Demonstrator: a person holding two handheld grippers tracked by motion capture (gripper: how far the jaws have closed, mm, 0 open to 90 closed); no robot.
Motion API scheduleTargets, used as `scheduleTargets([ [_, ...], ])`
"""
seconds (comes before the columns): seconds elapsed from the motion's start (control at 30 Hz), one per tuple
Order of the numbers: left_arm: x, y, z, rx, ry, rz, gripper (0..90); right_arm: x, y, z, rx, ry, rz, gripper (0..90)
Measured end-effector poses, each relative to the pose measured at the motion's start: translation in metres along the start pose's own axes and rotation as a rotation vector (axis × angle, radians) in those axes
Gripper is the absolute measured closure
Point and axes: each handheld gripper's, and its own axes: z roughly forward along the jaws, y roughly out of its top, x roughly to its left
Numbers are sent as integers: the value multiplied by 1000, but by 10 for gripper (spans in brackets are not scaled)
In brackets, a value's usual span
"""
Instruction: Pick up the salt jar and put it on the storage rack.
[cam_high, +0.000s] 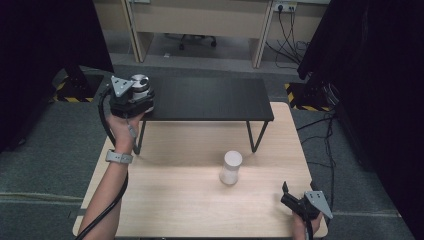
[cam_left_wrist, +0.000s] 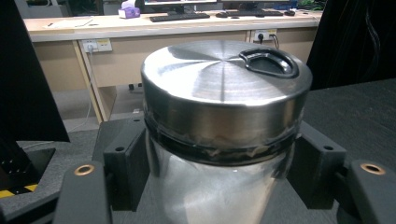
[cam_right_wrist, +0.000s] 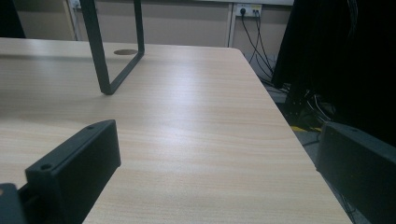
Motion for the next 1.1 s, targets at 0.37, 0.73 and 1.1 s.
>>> scheduleTargets([
  [0.37,2,0,15,-1,8,-18,309,-1,1,0,5,3,-6,2],
  [0.73,1,0,28,5,23,-2,309,0,1,1,6,2,-8,2],
  [1.1,11,0,34,28,3,-1,308,0,1,1,7,2,-12,2],
])
